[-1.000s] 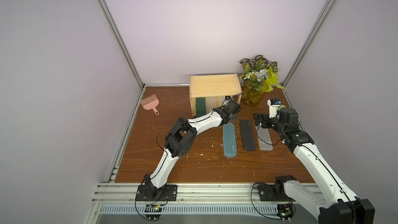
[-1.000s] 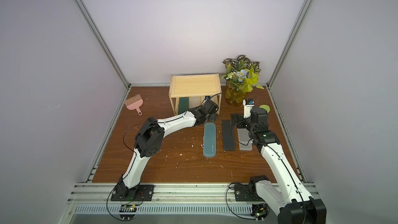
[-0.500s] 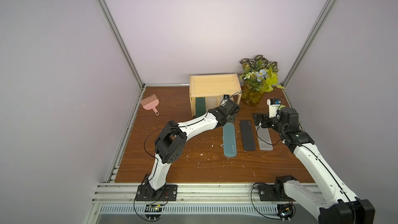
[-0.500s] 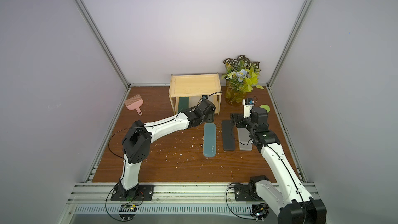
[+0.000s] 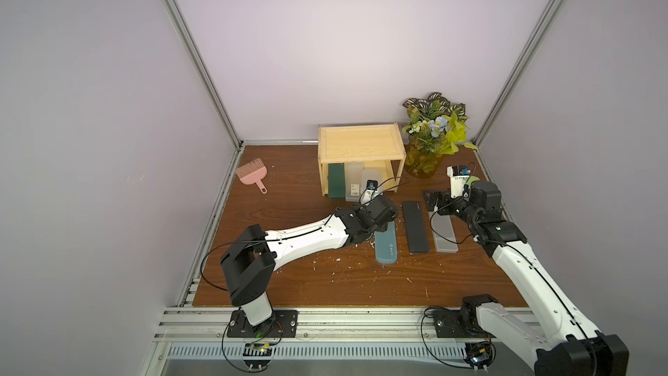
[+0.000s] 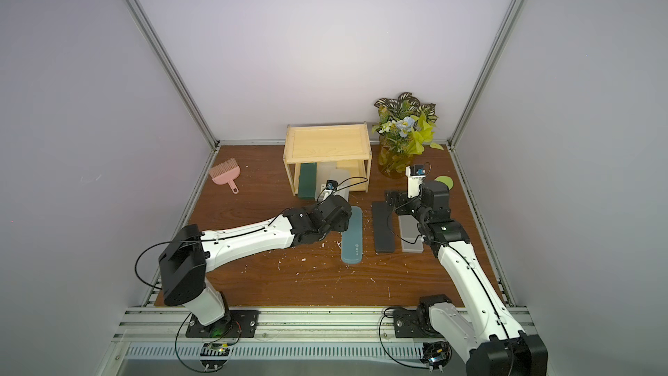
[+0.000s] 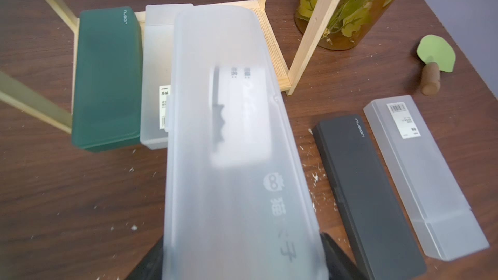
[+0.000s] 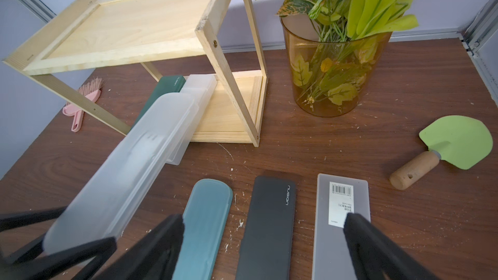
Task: Remove the pencil cases from the shelf
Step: Pick up the pencil case from the shelf, then place the pencil case at the center of the board.
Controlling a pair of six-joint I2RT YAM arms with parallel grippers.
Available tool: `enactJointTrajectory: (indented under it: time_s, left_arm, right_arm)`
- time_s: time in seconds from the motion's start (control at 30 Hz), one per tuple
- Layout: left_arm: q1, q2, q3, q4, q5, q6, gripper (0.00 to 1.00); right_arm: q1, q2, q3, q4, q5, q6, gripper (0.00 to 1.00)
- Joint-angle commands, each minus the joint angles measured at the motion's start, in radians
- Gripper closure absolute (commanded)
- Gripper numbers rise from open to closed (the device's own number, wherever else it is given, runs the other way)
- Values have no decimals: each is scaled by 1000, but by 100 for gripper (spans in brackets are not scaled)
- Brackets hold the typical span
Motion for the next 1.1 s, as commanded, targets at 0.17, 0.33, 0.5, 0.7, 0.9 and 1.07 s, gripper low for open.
enactJointTrajectory:
  time_s: [0.17,0.33,0.5,0.7,0.9,1.07]
  left_arm:
    - [-172,-129,-207,-39,-62,-218,30]
    - [-236,-246,-381,-39,-75,-366,30]
    - [-244,-320,-479,-24,-81,-406,29]
    - [-244,-245,-519,95,-32,-397,29]
    - [-203,-173,-500,131,2,-364,27]
    - [-147,-158,-519,204,59,-310,27]
  right_arm:
    - [6,-9,6,35,-30,16,1]
    - [5,-21,-3,29,-21,15,1]
    - [5,-14,3,22,-16,12,1]
    - [6,-15,4,13,-2,10,1]
    - [5,-5,4,13,2,7,1]
    - [5,12,4,18,4,8,1]
